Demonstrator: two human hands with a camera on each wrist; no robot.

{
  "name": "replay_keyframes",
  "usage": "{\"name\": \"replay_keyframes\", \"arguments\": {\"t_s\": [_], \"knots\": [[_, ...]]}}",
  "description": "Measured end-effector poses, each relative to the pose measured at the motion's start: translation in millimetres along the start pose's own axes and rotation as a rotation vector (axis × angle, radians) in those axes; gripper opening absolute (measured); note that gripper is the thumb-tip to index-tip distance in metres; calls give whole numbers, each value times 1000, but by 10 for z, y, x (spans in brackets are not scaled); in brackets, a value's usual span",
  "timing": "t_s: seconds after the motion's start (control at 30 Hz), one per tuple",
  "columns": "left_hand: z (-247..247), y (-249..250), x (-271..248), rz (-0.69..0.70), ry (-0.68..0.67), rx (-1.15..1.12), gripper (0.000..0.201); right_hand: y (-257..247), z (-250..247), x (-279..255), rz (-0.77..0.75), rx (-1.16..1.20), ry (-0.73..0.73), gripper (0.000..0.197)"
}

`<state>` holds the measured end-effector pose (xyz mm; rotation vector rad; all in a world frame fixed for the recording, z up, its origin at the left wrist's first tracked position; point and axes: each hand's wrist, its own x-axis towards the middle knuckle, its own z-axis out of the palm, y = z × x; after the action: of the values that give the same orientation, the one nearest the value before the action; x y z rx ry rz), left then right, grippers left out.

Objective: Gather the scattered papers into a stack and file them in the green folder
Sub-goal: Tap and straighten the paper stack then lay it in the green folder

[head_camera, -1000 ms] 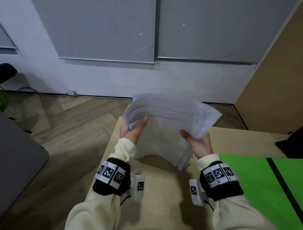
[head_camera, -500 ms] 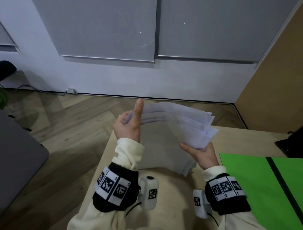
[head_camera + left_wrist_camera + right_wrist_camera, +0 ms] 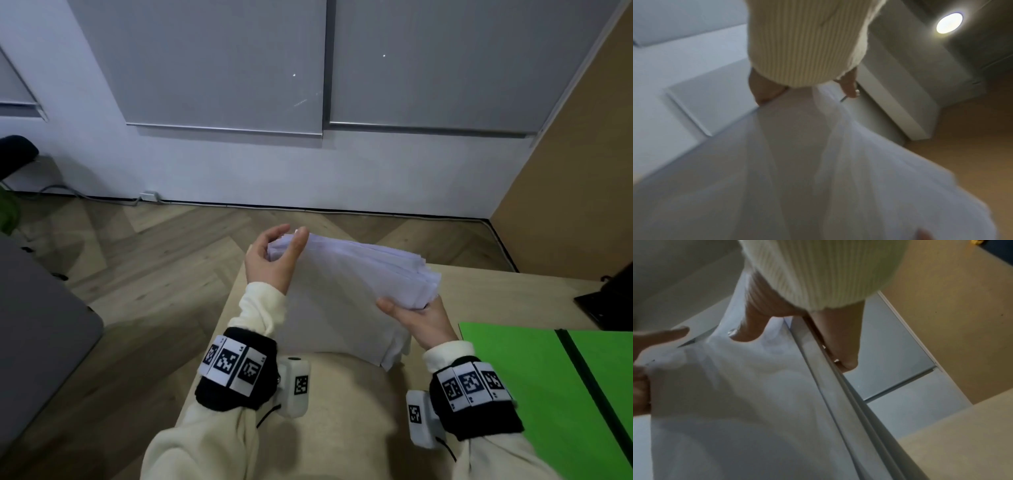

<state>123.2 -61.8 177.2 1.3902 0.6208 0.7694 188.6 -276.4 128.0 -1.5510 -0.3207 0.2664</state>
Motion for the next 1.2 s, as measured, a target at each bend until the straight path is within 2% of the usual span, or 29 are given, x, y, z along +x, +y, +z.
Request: {"name": "replay_keyframes", "arguments": {"t_s": [0.07,0.13,0.17,0.27,0.33,0.43,0.53,0.6,0.63,0.67,0.73,0.77,0.83,0.9,0.97,1.07,1.1,1.13,1.17,1.2], "knots": [[-51,-27,-33,-60,-89,-2,6,-119,26,-9,-18,13,2,32],[-39,-51,-91,-26,-149,19,19,-219,79,-1,-46,32,60,57],[-27,-82,-103,-20,-132,24,24,-251,104,15,-66,65,118,63],[-1,-96,-118,-11,-45,-18,23,-349,205,50,-148,122,309,67],[10,-113,-123,10,-41,-14,24,-404,266,61,-168,147,428,54],[14,-120,-143,36,-40,-7,24,-426,343,89,-188,124,526,29],[1,-135,-98,-9,43,-23,29,-373,337,107,-195,68,556,19],[-10,-154,-57,-42,73,-46,31,-356,323,94,-222,120,587,16],[-6,-151,-50,-51,84,-57,30,-340,312,78,-251,169,575,19],[3,-147,-45,-52,93,-65,30,-316,298,62,-273,212,517,32],[36,-173,-22,-26,97,-34,30,-194,271,53,-252,195,289,66],[62,-202,-10,5,90,-4,33,-111,272,53,-206,111,177,71],[115,-315,18,52,92,59,46,72,303,58,-121,-118,87,61],[152,-415,26,0,128,123,57,219,326,67,-79,-231,171,38],[149,-494,54,-26,141,115,59,256,338,71,-65,-256,191,35],[23,-508,103,96,4,27,52,98,260,120,-93,-251,176,27],[-43,-512,121,115,-76,20,59,-3,215,139,-111,-266,182,19],[-112,-515,135,102,-164,50,69,-99,169,165,-143,-270,186,9],[-178,-520,153,84,-249,103,70,-204,134,179,-176,-267,192,10],[-222,-526,157,56,-310,196,61,-297,113,191,-208,-254,189,15]]}}
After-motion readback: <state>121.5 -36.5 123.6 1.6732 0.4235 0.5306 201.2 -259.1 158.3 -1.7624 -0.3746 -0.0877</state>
